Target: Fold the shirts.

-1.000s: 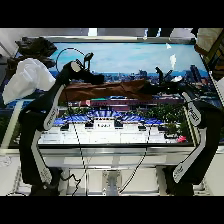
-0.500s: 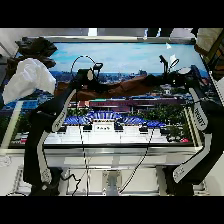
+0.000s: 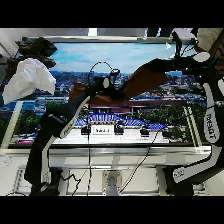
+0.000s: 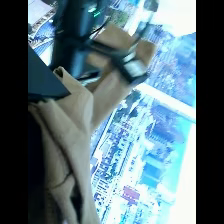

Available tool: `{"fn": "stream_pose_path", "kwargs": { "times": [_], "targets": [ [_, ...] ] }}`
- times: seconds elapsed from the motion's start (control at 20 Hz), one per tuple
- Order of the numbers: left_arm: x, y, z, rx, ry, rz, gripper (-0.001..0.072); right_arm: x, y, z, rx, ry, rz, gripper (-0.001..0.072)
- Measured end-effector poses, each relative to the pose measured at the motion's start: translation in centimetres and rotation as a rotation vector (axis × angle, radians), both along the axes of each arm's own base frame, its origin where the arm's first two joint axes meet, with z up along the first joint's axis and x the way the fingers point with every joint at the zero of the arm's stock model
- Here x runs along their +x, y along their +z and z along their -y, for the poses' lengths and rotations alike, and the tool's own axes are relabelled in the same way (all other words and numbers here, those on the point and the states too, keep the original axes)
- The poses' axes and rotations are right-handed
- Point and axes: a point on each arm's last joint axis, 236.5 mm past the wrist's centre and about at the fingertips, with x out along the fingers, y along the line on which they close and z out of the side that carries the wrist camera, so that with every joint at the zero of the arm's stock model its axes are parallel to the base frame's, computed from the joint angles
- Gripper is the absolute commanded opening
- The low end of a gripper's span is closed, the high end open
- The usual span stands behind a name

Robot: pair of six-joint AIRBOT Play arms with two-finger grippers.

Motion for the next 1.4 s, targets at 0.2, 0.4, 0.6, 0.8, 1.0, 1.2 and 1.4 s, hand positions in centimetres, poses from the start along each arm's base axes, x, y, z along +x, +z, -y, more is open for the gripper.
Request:
{"fn": "stream_pose_path", "kwargs": {
  "times": [0.2,0.4,0.6,0.8,1.0,1.2,1.4],
  "targets": [
    [0.8,3.0,-0.8,0.069,-0.038,0.065,0.0013,-0.2,1.0,-0.4,0.018,-0.016,-0.009,0.0027],
    [4.3,8.8,-8.2,0.251,0.005,0.208,0.0014,-0.5,1.3,-2.8,0.014,0.005,-0.003,0.0025],
    [7.0,16.2,-16.1,0.322,0.132,0.327,0.0014,-0.5,1.1,-7.6,-0.027,0.030,0.038,0.0025],
    [7.9,21.3,-22.1,0.336,0.245,0.388,0.0014,-0.6,1.3,-14.6,-0.031,0.045,0.115,0.0025],
    [7.6,22.8,-24.7,0.344,0.296,0.387,0.0015,-2.6,-0.1,-22.8,0.003,0.092,0.129,0.0025],
    [7.4,23.1,-25.3,0.336,0.308,0.380,0.0014,-6.4,-2.7,-30.8,0.028,0.165,0.118,0.0025],
    [7.2,23.0,-25.3,0.332,0.309,0.368,0.0014,-8.9,-3.9,-35.7,0.046,0.205,0.129,0.0165]
  ]
}}
